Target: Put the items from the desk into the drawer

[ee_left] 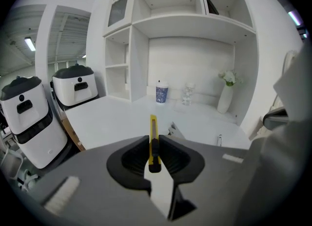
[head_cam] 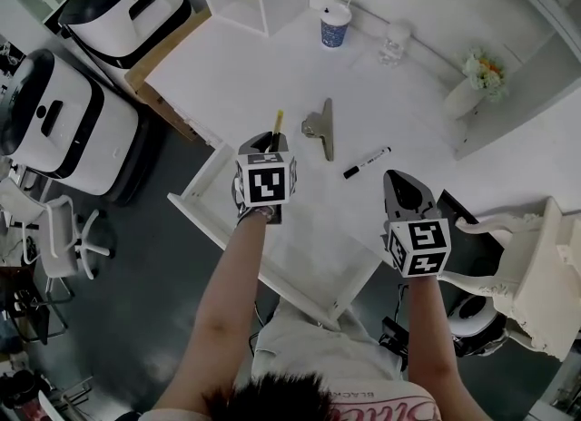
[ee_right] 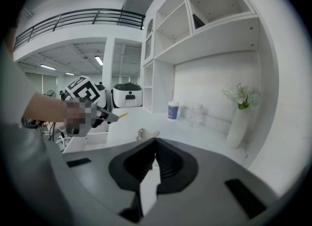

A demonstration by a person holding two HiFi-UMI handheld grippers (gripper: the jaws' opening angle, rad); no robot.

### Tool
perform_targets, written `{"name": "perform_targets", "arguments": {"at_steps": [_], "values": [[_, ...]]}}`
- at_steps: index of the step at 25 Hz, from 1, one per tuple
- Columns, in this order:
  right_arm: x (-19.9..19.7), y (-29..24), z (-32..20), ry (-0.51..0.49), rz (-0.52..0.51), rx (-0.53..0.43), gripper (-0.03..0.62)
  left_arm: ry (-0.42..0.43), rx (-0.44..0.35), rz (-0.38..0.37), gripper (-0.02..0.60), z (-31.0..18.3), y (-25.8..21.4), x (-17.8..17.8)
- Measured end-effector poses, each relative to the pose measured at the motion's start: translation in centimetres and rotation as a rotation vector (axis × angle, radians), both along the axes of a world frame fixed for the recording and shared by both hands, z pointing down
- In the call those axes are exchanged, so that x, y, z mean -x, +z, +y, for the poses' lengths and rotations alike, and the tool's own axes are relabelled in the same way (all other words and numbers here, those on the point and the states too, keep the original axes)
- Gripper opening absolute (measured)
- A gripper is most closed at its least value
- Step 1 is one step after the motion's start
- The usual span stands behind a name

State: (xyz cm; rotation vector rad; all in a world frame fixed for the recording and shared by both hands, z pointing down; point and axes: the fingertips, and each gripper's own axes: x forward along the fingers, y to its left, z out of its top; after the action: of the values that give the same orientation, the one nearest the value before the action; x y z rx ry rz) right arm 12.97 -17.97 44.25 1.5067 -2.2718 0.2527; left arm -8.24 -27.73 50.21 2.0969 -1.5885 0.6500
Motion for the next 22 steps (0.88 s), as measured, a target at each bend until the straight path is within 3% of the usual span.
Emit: {"name": "perform_targets", "arguments": {"at_steps": [14,22], "values": [[0.9,-7.3,2.5,0.023,-0.010,-0.166,0.008,0.057,-0.339,-0.021,0.069,3.3,-13.7,1.4],[1.1,-11.8,3.6,0.051,-0.013,-0.278,0.008,0.037,-0.492,-0.019,0.069,5.9,-18.9,3.9]]}}
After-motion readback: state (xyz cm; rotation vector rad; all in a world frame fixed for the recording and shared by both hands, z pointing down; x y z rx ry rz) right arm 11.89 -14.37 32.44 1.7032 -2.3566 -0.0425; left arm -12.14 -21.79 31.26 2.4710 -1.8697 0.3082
